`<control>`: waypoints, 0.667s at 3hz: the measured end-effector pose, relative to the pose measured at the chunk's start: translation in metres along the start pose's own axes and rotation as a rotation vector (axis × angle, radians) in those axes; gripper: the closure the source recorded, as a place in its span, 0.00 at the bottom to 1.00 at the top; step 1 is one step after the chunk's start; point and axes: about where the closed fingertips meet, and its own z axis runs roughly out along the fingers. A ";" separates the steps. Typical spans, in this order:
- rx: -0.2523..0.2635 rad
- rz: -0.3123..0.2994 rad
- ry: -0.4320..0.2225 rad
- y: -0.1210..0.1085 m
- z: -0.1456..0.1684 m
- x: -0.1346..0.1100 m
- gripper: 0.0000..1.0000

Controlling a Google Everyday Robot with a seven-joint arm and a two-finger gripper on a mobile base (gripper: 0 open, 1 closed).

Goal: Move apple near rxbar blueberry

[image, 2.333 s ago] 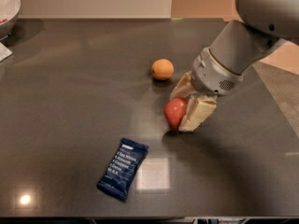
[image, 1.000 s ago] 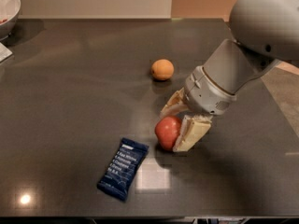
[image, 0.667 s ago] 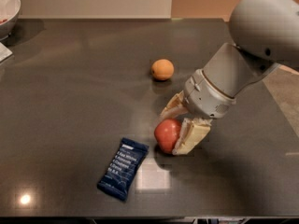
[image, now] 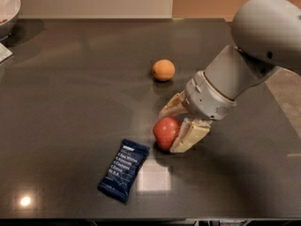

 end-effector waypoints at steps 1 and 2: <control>0.006 0.006 -0.001 -0.003 0.002 0.002 0.00; 0.006 0.005 -0.001 -0.003 0.002 0.002 0.00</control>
Offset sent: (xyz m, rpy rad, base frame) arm 0.0026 -0.0001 -0.0020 0.0022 -0.0013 -0.0069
